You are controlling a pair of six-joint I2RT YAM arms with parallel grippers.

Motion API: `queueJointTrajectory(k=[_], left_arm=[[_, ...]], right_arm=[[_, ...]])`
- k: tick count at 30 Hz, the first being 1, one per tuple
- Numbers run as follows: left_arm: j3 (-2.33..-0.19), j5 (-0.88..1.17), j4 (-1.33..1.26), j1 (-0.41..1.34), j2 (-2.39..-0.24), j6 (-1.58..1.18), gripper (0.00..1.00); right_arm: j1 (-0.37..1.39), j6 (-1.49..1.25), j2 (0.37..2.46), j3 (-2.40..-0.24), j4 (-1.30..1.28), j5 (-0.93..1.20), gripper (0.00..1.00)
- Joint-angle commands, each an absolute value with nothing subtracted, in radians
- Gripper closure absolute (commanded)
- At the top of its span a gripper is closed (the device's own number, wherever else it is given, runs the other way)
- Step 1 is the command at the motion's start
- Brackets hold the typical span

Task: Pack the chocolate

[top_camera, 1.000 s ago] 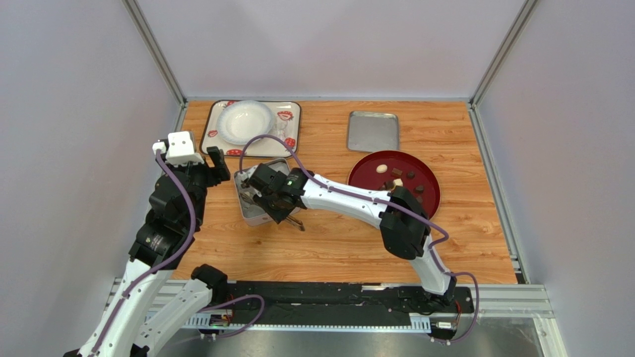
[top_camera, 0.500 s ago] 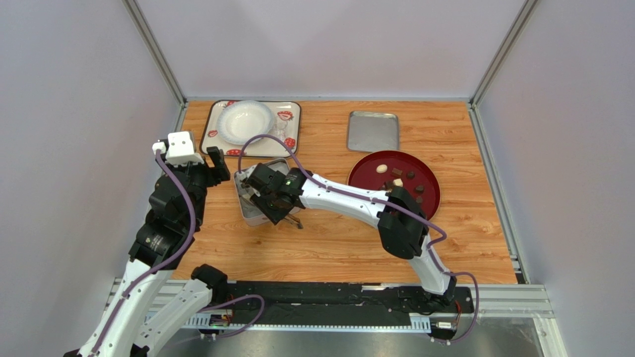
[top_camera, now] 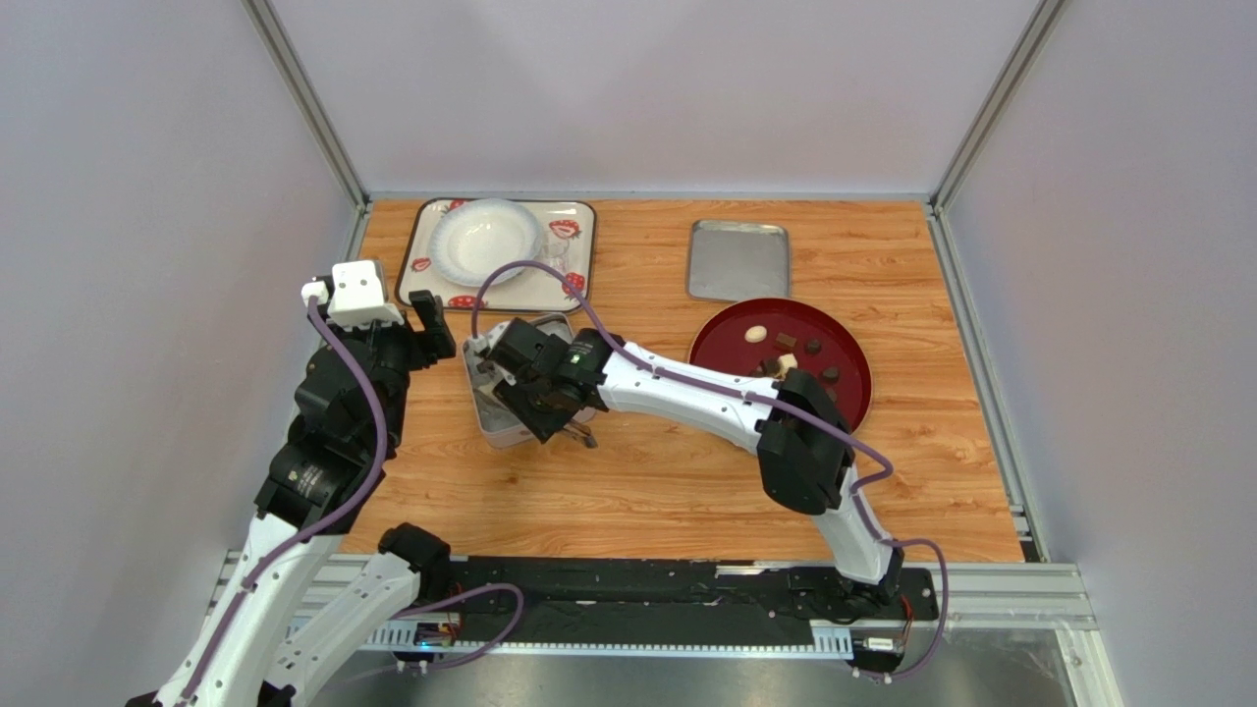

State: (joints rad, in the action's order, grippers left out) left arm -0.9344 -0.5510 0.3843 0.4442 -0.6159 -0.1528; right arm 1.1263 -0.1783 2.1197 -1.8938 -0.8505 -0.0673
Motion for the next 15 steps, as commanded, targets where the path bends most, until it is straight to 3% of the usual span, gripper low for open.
queueJointTrajectory(k=[1, 6, 10, 15], left_arm=[[-0.936, -0.548, 0.364, 0.439, -0.606, -0.158, 0.17], [-0.934, -0.548, 0.364, 0.439, -0.606, -0.158, 0.17], [-0.934, -0.546, 0.364, 0.439, -0.609, -0.158, 0.17], [-0.933, -0.548, 0.364, 0.439, -0.609, -0.158, 0.17]], right_arm=[[1.127, -0.178, 1.987, -1.930, -0.805, -0.041, 0.58], [1.126, -0.183, 1.912, -1.895, -0.793, -0.054, 0.58], [1.120, -0.189, 1.858, -1.844, -0.802, -0.104, 0.67], [1.077, -0.222, 1.757, -1.703, -0.816, -0.179, 0.68]])
